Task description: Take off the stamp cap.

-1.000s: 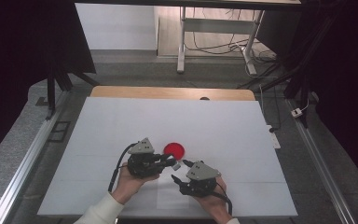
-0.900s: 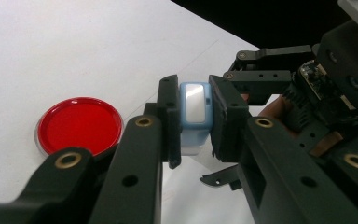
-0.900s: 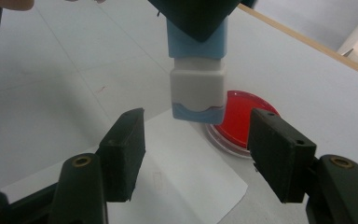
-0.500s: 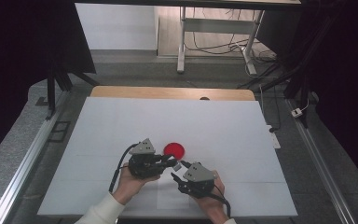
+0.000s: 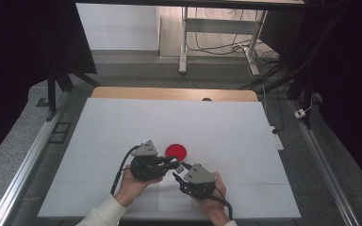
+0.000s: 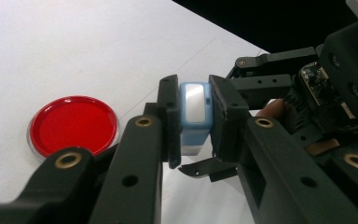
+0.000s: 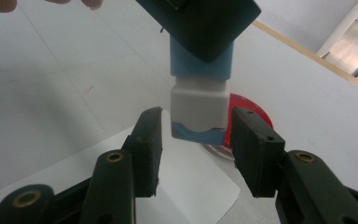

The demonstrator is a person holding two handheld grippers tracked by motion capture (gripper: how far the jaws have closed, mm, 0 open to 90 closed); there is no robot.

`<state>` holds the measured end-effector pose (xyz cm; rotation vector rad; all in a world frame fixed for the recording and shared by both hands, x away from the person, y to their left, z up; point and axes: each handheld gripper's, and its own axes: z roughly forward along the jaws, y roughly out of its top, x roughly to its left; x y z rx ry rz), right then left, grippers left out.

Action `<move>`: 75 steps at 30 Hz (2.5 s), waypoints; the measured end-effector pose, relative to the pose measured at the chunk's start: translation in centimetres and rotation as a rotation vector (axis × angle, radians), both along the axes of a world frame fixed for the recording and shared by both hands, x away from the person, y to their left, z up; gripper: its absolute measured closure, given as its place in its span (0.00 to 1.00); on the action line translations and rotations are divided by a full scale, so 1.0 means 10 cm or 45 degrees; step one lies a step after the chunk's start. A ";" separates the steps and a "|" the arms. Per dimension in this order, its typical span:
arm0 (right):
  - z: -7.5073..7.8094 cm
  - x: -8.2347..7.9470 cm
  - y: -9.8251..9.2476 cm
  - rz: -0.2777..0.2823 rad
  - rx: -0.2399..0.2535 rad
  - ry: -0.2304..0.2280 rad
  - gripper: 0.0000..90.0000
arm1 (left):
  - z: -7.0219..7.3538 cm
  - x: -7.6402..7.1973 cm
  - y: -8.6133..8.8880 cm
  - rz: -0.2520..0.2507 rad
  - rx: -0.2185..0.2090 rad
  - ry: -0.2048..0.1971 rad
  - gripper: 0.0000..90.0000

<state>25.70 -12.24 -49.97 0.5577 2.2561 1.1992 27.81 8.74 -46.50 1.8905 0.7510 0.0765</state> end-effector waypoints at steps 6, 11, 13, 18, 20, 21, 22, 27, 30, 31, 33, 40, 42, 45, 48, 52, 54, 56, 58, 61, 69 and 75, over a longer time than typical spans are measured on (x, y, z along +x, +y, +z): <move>-0.02 0.00 0.02 -0.011 -0.011 0.001 0.63 | 0.00 0.00 0.00 0.001 -0.001 0.002 0.84; -0.01 0.00 0.02 -0.016 -0.022 -0.004 0.68 | 0.00 0.00 -0.01 0.000 0.000 0.002 0.84; -0.01 0.00 0.02 -0.017 -0.020 -0.004 0.68 | 0.00 0.00 -0.01 0.000 -0.001 0.003 0.84; -0.01 0.00 0.01 -0.019 -0.027 -0.008 0.70 | -0.01 0.00 -0.01 0.000 0.002 0.002 0.84; -0.01 0.00 0.02 -0.020 -0.027 -0.008 0.70 | -0.01 0.00 -0.01 -0.001 0.005 0.000 0.84; -0.02 0.00 0.01 -0.021 -0.027 -0.008 0.70 | -0.01 0.00 -0.01 -0.001 0.004 0.000 0.84; -0.02 0.00 0.01 -0.021 -0.026 -0.007 0.70 | -0.01 0.00 -0.01 -0.001 0.003 0.001 0.84; -0.01 -0.01 0.02 -0.027 -0.031 -0.013 0.70 | 0.00 0.00 -0.01 -0.003 0.002 0.003 0.84; -0.02 -0.01 0.02 -0.029 -0.029 -0.019 0.71 | -0.01 0.00 -0.01 -0.005 0.007 0.002 0.84; -0.03 -0.01 0.02 -0.029 -0.028 -0.022 0.71 | -0.01 0.00 -0.01 -0.005 0.008 0.003 0.84; -0.03 -0.01 0.02 -0.029 -0.031 -0.021 0.71 | -0.01 0.00 -0.01 -0.005 0.008 0.002 0.84; -0.02 -0.02 0.02 -0.030 -0.033 -0.021 0.71 | 0.00 0.01 -0.01 -0.008 0.007 0.007 0.84; -0.02 -0.02 0.02 -0.030 -0.030 -0.019 0.71 | 0.00 0.01 -0.01 -0.008 0.006 0.008 0.84; -0.02 -0.02 0.02 -0.029 -0.034 -0.017 0.71 | 0.00 0.01 0.00 -0.010 0.007 0.010 0.84; -0.03 -0.02 0.01 -0.027 -0.033 -0.019 0.71 | -0.01 0.01 -0.01 -0.009 0.009 0.008 0.84; -0.03 -0.03 0.01 -0.032 -0.028 -0.034 0.71 | 0.00 0.01 0.00 -0.012 0.005 0.011 0.84; -0.04 -0.03 0.01 -0.033 -0.021 -0.034 0.71 | 0.00 0.01 0.00 -0.012 0.006 0.012 0.84; -0.04 -0.03 0.01 -0.034 -0.011 -0.035 0.71 | -0.01 0.01 0.00 -0.012 0.009 0.013 0.84; -0.05 -0.03 0.01 -0.036 -0.005 -0.035 0.71 | -0.01 0.01 0.00 -0.011 0.012 0.011 0.84; -0.05 -0.04 0.01 -0.039 -0.014 -0.034 0.71 | -0.01 0.01 -0.01 -0.010 0.014 0.011 0.84; -0.05 -0.04 0.01 -0.035 -0.023 -0.045 0.71 | -0.01 0.01 0.00 -0.012 0.010 0.013 0.84; -0.06 -0.04 0.01 -0.044 -0.021 -0.048 0.71 | -0.01 0.01 0.00 -0.010 0.008 0.012 0.84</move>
